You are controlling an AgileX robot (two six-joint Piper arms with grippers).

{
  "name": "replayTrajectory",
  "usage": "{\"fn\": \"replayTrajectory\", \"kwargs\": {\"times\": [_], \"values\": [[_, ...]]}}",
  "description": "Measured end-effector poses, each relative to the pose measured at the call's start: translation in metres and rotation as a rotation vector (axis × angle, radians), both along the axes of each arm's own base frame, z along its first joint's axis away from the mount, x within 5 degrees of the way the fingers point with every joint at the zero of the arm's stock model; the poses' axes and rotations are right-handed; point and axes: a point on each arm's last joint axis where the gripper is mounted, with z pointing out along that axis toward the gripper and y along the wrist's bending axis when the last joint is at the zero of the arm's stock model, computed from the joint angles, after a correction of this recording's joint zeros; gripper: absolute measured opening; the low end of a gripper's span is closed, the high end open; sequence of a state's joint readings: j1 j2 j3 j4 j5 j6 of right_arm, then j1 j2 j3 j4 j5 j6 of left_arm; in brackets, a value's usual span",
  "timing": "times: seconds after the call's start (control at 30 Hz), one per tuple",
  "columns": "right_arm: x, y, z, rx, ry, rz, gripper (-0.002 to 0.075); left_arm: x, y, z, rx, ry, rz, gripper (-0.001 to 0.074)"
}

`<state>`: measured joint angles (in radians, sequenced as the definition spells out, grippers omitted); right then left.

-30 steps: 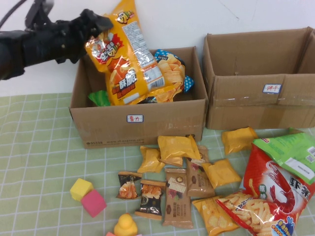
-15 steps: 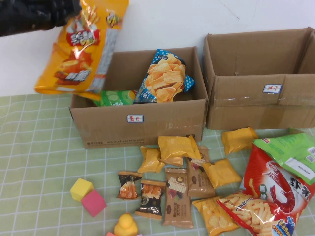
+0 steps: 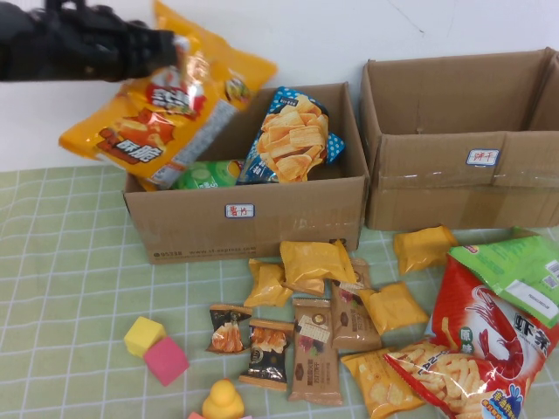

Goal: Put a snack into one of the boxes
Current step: Place the potato chip in the potato chip box, then pick up the biscuit

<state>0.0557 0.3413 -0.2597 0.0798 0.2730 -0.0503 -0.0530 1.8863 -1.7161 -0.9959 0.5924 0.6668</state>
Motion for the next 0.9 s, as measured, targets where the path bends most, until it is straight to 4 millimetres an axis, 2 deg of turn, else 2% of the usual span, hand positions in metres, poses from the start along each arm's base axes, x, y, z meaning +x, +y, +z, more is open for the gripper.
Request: {"fn": "replayTrajectory", "kwargs": {"times": [0.07, 0.1, 0.2, 0.27, 0.33, 0.4, 0.57, 0.67, 0.8, 0.9], "values": [[0.000, 0.000, 0.000, 0.000, 0.000, 0.000, -0.0002, 0.006, -0.010, -0.010, -0.037, 0.009, -0.020, 0.0041], [0.000, 0.000, 0.000, 0.000, 0.002, 0.000, -0.0002, 0.009, -0.015, -0.017, -0.063, 0.019, -0.027, 0.0081], [0.000, 0.000, 0.000, 0.000, 0.006, 0.001, -0.0002, 0.017, -0.027, -0.034, -0.143, 0.062, -0.034, 0.0274], [0.000, 0.000, -0.001, -0.001, 0.011, 0.001, -0.0002, 0.020, -0.029, -0.036, -0.199, 0.075, -0.021, 0.0410], [0.000, 0.000, -0.001, -0.001, 0.011, 0.001, -0.0002, 0.022, -0.027, -0.033, -0.233, 0.066, 0.008, 0.0462], [0.000, 0.000, -0.001, -0.001, 0.016, 0.001, -0.0002, 0.020, -0.024, -0.025, -0.237, 0.039, 0.034, 0.0453], [-0.001, 0.000, -0.002, -0.001, 0.018, 0.002, -0.0002, 0.007, -0.017, 0.006, -0.144, -0.061, 0.047, 0.0344], [-0.001, 0.000, -0.002, -0.001, 0.018, 0.002, -0.0002, -0.006, -0.013, 0.023, -0.019, -0.125, 0.027, 0.0254], [-0.001, 0.000, -0.002, -0.001, 0.018, 0.002, -0.0002, -0.027, -0.007, 0.046, 0.204, -0.198, -0.024, 0.0075], [-0.001, 0.000, -0.003, -0.002, 0.035, 0.003, -0.0002, -0.044, -0.001, 0.057, 0.350, -0.186, -0.044, 0.0020]]}}
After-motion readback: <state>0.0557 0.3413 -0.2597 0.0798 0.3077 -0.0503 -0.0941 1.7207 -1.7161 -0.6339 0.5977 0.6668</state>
